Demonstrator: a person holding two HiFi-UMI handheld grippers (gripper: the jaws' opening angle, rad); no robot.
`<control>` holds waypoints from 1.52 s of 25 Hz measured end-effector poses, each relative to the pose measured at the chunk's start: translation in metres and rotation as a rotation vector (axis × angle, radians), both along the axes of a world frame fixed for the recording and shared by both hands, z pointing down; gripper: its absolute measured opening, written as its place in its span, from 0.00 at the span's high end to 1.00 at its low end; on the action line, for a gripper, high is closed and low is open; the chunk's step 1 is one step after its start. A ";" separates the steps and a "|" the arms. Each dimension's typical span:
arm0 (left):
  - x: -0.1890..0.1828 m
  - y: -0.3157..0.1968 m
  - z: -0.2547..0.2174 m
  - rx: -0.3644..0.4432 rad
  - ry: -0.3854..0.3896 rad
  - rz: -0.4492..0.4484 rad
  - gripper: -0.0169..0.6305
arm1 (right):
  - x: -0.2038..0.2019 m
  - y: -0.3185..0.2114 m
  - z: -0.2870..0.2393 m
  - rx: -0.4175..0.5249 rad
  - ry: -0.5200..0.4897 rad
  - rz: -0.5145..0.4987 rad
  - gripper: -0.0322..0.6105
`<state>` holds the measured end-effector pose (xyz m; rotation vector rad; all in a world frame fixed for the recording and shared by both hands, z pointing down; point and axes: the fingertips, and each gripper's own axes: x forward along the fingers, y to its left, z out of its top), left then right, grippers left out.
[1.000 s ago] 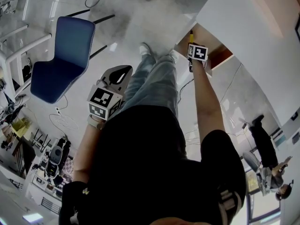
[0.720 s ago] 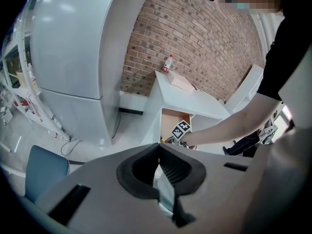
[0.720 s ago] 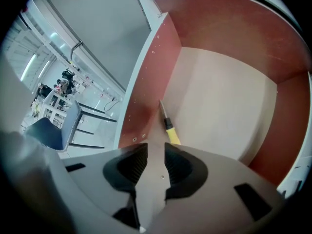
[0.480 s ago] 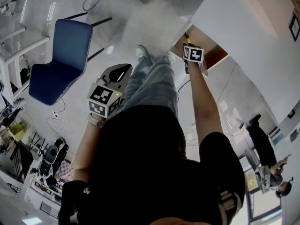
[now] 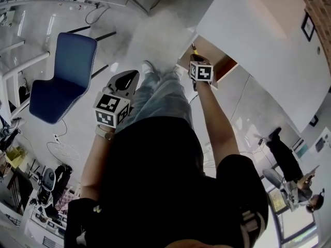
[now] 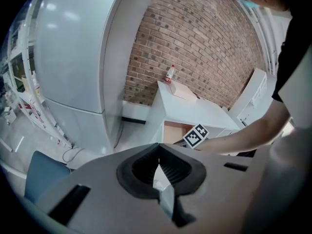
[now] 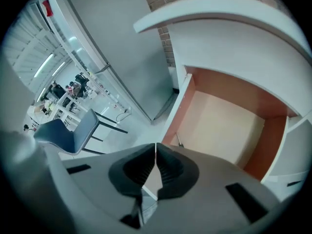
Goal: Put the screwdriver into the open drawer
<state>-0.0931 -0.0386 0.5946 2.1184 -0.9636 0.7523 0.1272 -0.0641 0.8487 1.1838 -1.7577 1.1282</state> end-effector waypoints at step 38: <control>0.000 -0.045 -0.220 0.465 0.229 -0.058 0.97 | -0.059 -0.014 -0.431 0.683 -0.197 -0.194 0.94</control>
